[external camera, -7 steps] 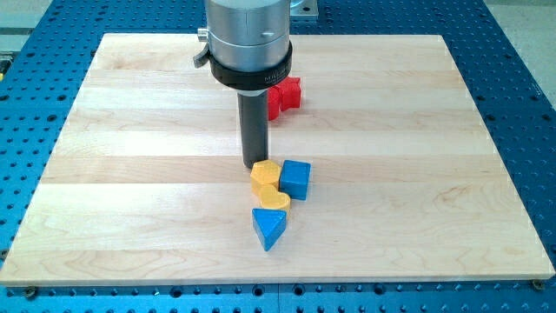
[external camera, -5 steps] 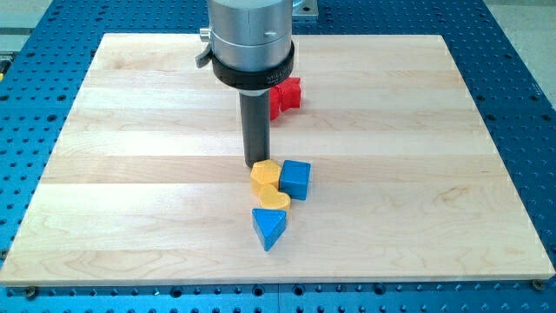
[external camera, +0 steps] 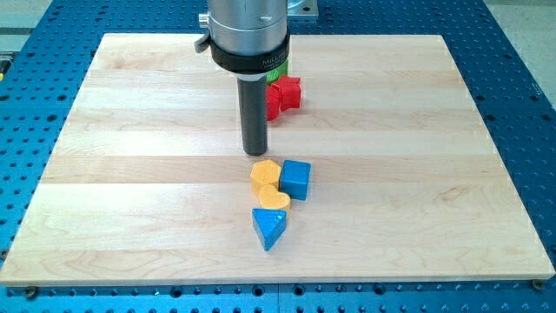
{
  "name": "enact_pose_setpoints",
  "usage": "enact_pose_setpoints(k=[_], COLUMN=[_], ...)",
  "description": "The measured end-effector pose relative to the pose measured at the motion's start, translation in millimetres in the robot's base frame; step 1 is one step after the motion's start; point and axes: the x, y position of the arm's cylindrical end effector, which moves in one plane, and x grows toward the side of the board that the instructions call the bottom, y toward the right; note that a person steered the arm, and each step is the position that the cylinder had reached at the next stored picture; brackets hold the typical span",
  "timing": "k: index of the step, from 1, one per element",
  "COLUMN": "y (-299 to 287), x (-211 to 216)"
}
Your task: Separate the red blocks from the green circle
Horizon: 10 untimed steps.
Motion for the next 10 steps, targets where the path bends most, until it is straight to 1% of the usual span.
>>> enact_pose_setpoints(k=[3,4,5,6,7,8,9,10], y=[6.5,43.4,67.9,157.4,113.1,50.4,-10.6,22.3], x=[-11.0,-11.9,-39.6,-75.6,-138.9,-150.6,-114.8,-112.4])
